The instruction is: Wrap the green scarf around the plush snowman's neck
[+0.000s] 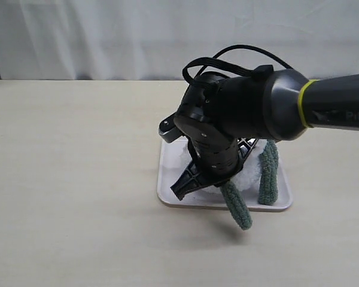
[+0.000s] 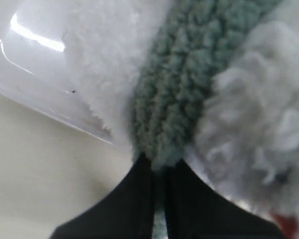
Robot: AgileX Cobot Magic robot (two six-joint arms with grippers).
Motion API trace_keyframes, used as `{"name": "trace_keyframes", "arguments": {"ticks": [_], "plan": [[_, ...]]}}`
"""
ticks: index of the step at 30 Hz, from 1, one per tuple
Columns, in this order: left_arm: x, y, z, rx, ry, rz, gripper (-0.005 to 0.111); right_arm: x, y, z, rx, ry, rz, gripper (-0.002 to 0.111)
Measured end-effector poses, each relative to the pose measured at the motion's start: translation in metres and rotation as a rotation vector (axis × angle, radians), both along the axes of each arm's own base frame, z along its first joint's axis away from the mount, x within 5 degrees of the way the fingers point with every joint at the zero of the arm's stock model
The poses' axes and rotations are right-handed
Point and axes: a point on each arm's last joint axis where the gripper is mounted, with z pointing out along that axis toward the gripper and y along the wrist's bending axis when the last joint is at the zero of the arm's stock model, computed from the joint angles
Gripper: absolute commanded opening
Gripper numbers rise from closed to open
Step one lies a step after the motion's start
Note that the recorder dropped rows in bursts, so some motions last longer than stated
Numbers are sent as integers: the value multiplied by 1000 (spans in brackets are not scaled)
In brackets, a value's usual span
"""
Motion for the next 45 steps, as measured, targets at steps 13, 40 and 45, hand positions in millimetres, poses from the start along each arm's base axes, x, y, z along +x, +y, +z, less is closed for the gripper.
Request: {"name": "trace_keyframes", "arguments": {"ticks": [13, 40, 45], "plan": [[0, 0, 0, 0, 0, 0, 0, 3, -2, -6, -72, 14, 71, 4], [0, 0, 0, 0, 0, 0, 0, -14, -13, 57, 49, -61, 82, 30], [0, 0, 0, 0, 0, 0, 0, -11, -7, 90, 166, -157, 94, 4]]}}
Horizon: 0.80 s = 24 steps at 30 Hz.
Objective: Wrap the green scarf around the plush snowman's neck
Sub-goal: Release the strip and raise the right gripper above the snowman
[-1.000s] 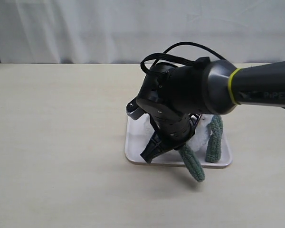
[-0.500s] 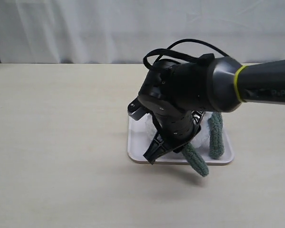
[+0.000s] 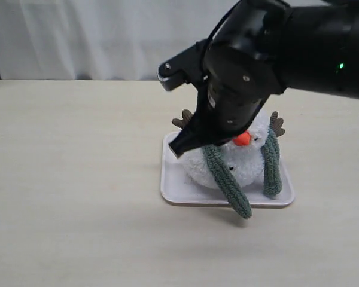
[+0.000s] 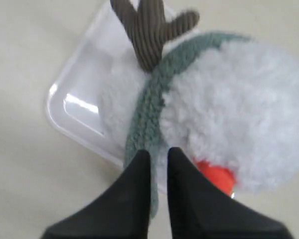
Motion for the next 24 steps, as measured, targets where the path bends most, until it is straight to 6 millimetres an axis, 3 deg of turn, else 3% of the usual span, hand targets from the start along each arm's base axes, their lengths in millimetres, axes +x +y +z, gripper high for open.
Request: {"name": "trace_keyframes", "arguments": {"ticks": [5, 7, 13, 24], "plan": [[0, 0, 0, 0, 0, 0, 0, 19, 11, 33, 120, -68, -45, 4], [0, 0, 0, 0, 0, 0, 0, 33, 10, 36, 149, -35, -109, 4], [0, 0, 0, 0, 0, 0, 0, 68, 1, 11, 103, 78, -244, 4], [0, 0, 0, 0, 0, 0, 0, 81, 10, -26, 56, 147, -257, 4]]}}
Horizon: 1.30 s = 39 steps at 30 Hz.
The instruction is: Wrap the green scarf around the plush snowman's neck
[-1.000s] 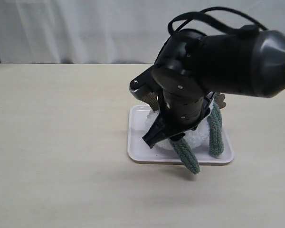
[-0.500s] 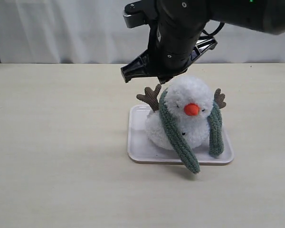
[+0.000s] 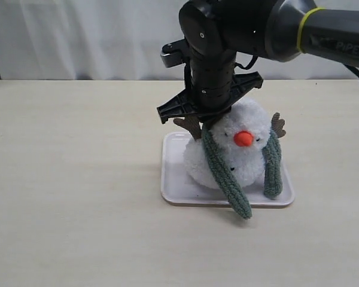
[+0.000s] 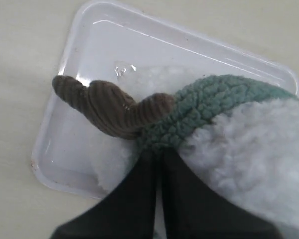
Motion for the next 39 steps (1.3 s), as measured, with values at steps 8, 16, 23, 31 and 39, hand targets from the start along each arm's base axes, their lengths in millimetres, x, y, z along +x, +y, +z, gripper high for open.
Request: {"name": "trace_keyframes", "arguments": {"ticks": [8, 16, 23, 31, 39], "plan": [[0, 0, 0, 0, 0, 0, 0, 5, 4, -19, -20, 29, 1, 4], [0, 0, 0, 0, 0, 0, 0, 6, 5, -20, -15, 26, 3, 4], [0, 0, 0, 0, 0, 0, 0, -1, 0, 10, 28, -30, 4, 4], [0, 0, 0, 0, 0, 0, 0, -14, -16, 53, 46, -91, 30, 4], [0, 0, 0, 0, 0, 0, 0, -11, -70, 84, 86, -167, -55, 4]]}}
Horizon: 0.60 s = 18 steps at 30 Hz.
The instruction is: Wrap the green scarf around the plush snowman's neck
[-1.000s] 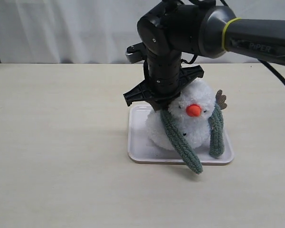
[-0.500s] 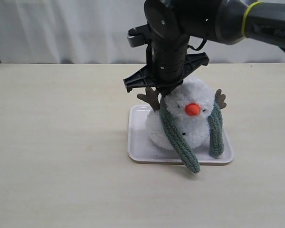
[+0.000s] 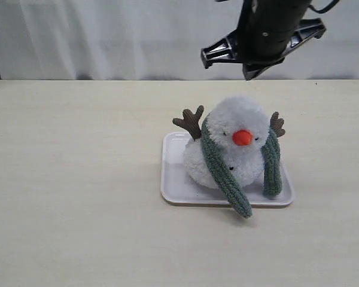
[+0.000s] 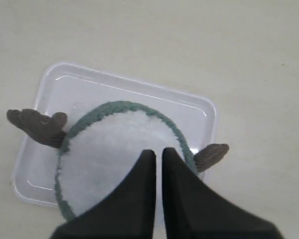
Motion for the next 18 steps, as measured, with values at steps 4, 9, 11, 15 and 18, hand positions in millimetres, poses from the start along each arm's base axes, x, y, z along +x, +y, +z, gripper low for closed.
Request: {"name": "trace_keyframes", "arguments": {"ticks": [4, 9, 11, 15, 18], "plan": [[0, 0, 0, 0, 0, 0, 0, -1, -33, -9, 59, 21, -34, 4], [0, 0, 0, 0, 0, 0, 0, -8, -62, -38, 174, 75, 2, 4], [0, 0, 0, 0, 0, 0, 0, -12, -71, -52, 208, 107, 17, 4], [0, 0, 0, 0, 0, 0, 0, -24, -99, -102, 267, 182, 32, 4], [0, 0, 0, 0, 0, 0, 0, -33, -101, -125, 306, 153, 73, 4]]}}
